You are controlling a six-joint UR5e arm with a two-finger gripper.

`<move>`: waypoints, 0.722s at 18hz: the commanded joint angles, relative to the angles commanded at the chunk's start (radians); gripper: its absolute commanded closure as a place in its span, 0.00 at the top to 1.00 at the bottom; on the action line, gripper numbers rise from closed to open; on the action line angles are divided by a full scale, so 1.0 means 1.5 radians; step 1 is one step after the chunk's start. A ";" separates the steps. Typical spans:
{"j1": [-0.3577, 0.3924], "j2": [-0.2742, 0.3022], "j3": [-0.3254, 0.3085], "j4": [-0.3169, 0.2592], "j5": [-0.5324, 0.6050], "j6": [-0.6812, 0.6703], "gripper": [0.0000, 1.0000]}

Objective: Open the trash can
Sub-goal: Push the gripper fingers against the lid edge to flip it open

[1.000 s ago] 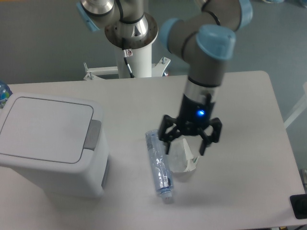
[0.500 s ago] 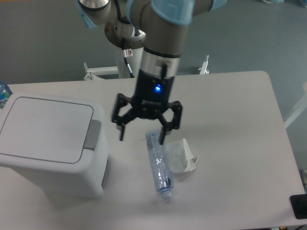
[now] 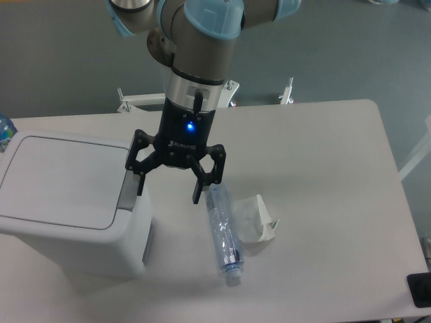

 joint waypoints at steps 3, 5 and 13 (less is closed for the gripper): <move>-0.003 0.000 -0.006 0.001 0.001 0.001 1.00; -0.003 -0.003 -0.006 0.001 0.001 0.001 1.00; -0.003 -0.004 -0.005 0.002 0.002 0.001 1.00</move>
